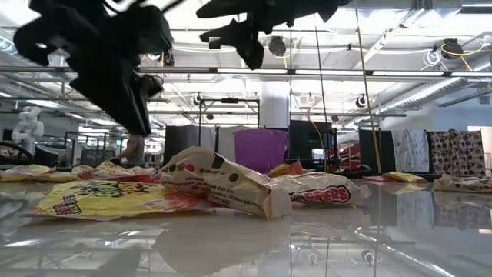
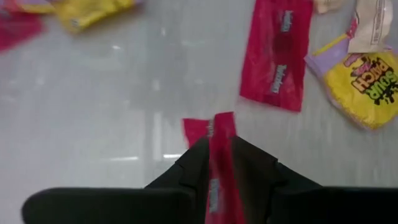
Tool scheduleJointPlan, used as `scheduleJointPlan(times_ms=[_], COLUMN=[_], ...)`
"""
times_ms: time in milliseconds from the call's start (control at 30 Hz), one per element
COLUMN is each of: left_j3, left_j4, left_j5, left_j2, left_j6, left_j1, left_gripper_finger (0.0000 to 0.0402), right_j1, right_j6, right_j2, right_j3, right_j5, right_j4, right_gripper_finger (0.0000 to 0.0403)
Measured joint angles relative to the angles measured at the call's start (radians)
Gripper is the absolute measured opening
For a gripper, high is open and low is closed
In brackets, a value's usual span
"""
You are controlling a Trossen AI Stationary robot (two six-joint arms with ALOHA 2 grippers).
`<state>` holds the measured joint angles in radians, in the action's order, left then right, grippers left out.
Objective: Sort candy by brand, put in halloween buckets
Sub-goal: Put the red candy into the green bucket
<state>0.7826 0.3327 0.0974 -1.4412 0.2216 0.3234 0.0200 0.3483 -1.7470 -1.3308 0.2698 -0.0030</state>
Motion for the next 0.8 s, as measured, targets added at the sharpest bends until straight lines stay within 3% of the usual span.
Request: scheduleJointPlan(times_ms=[133, 433, 633, 800], left_j3=[0.001, 0.001, 0.006, 0.016], left_j4=[-0.06, -0.048, -0.066, -0.057], left_j5=[-0.051, -0.015, -0.046, -0.041], left_j2=[-0.083, -0.196, -0.237, -0.24], left_j6=[0.0, -0.046, -0.038, 0.034], left_j1=[-0.006, -0.027, -0.049, -0.06], left_gripper_finger=[0.011, 0.0186, 0.0186, 0.0131], right_j1=[0.0, -0.107, -0.248, -0.385], right_j6=[0.053, 0.144, 0.215, 0.199], right_j2=[0.012, 0.072, 0.115, 0.14], right_j3=[0.001, 0.002, 0.002, 0.002], right_j5=[-0.013, -0.009, -0.09, -0.293], right_j4=[-0.01, -0.033, -0.027, -0.021], right_gripper_finger=[0.0157, 0.0129, 0.0111, 0.01])
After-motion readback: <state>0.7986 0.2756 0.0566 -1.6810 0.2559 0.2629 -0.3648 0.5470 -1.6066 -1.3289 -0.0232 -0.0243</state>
